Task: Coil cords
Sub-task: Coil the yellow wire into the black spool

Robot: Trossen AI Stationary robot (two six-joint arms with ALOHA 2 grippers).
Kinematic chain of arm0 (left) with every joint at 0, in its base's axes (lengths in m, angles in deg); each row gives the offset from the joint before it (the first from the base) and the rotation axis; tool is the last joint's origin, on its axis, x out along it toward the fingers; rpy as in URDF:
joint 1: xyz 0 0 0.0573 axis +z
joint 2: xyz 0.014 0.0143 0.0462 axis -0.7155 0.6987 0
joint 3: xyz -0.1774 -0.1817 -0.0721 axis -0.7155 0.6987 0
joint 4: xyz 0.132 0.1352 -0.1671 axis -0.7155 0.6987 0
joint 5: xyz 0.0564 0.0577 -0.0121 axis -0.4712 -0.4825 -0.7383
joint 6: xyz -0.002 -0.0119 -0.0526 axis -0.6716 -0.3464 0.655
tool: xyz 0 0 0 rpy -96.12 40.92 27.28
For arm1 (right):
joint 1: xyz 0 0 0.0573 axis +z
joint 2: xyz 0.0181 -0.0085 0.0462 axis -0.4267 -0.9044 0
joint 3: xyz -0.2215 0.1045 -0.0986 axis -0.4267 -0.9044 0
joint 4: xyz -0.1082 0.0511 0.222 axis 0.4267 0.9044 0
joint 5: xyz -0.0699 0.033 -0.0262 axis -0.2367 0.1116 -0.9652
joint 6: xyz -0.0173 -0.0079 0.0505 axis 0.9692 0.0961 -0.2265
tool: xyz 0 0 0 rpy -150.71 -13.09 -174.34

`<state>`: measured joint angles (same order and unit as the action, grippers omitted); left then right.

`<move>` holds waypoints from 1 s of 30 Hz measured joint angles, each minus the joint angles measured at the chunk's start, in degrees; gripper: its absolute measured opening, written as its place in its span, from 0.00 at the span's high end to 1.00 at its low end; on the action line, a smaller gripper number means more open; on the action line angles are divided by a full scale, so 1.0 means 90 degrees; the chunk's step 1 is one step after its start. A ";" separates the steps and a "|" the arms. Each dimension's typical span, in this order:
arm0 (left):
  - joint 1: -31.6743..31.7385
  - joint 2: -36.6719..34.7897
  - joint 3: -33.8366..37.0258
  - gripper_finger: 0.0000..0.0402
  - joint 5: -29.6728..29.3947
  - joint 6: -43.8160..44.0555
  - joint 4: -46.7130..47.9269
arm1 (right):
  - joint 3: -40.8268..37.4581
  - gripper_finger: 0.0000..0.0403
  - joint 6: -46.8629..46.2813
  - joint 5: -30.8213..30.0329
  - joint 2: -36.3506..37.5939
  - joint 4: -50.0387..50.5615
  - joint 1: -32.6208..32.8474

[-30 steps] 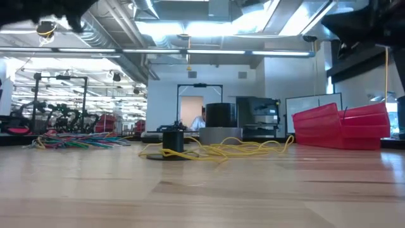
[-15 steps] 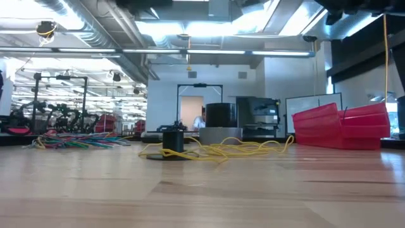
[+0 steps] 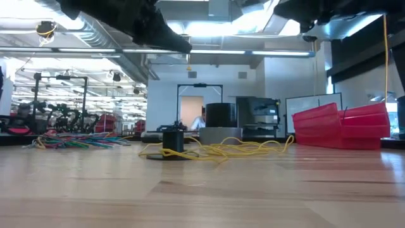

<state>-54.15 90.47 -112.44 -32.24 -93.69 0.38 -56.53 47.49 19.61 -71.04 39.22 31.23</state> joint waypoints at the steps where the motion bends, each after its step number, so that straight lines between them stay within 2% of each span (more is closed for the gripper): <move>1: -0.0034 0.0012 0.0000 0.86 -0.0002 -0.0004 -0.0091 | 0.0055 0.92 0.0000 -0.0004 -0.0156 0.0019 0.0000; 7: -0.0364 0.0031 0.0000 0.86 -0.0004 0.0072 -0.0257 | 0.0320 0.84 -0.0007 -0.0006 -0.0940 0.0016 0.0000; 10: -0.0682 0.0100 -0.0002 0.85 -0.0027 -0.0278 -0.0661 | 0.0404 0.78 0.0036 -0.0014 -0.1179 0.0034 0.0000; 12: -0.0856 0.0125 0.0002 0.81 -0.0156 -0.0514 -0.0752 | 0.0467 0.74 0.0041 -0.0065 -0.1248 0.0031 0.0000; 16: -0.0981 0.0192 0.0000 0.69 -0.0934 -0.0764 -0.0871 | 0.0601 0.67 0.0128 -0.0060 -0.1269 0.0233 0.0002; 19: -0.0983 0.0208 0.0001 0.61 -0.1154 -0.0936 -0.0717 | 0.0701 0.63 0.0198 -0.0060 -0.1267 0.0431 0.0002; 22: -0.1044 0.0196 -0.0007 0.57 -0.1156 -0.0846 -0.0033 | 0.0738 0.62 0.0210 -0.0059 -0.1269 0.0572 0.0002; 26: -0.1359 0.0204 0.0002 0.56 -0.1160 -0.0581 0.1348 | 0.0738 0.62 0.0444 -0.0060 -0.1267 0.0621 0.0002; 30: -0.1764 0.0245 0.0002 0.58 -0.1142 -0.0156 0.1844 | 0.0738 0.62 0.0554 -0.0057 -0.1267 0.0628 0.0002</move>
<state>-70.03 92.68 -112.42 -42.52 -95.10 16.97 -49.88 52.48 19.09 -82.44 44.88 31.26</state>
